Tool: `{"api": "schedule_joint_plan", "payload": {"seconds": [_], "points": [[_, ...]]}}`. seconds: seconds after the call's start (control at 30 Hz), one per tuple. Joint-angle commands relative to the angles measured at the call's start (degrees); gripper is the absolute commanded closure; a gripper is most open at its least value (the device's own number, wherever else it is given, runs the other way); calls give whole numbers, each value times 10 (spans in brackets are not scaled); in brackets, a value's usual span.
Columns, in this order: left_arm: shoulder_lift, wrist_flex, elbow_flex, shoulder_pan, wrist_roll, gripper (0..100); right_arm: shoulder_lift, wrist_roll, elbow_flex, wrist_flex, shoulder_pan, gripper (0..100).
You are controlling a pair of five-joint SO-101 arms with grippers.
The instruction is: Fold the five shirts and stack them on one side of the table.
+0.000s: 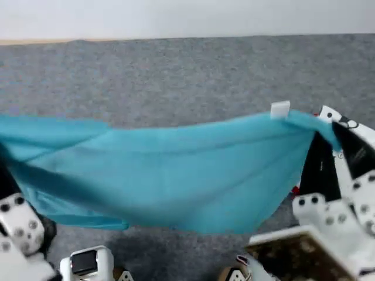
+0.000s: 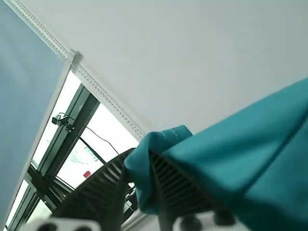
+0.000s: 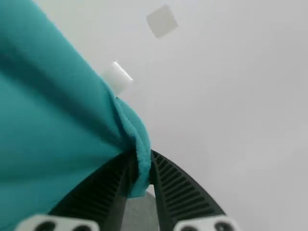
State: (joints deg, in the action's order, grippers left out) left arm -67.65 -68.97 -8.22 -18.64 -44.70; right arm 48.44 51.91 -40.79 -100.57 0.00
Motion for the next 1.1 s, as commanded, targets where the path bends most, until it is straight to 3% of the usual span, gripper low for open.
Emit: {"api": "schedule_joint_plan", "payload": {"seconds": [0.0, 0.2, 0.33, 0.47, 0.73, 0.9, 1.07], "points": [[-1, -33, -9, 1, -7, 995, 32, 11, 73, -19, 19, 988], [29, -40, 67, 2, -7, 995, 20, 9, 221, 39, 17, 987], [69, 18, 173, 2, -7, 995, -6, 9, 365, 127, 13, 987], [127, 139, 305, 5, -7, 995, -36, 9, 516, 262, -15, 987], [296, 508, 509, 67, -7, 995, -168, 10, 699, 618, -32, 987], [477, 630, 473, 71, -7, 995, -291, 13, 689, 783, -29, 987], [649, 639, 325, 69, -7, 995, -413, 14, 584, 832, -30, 987]]}}
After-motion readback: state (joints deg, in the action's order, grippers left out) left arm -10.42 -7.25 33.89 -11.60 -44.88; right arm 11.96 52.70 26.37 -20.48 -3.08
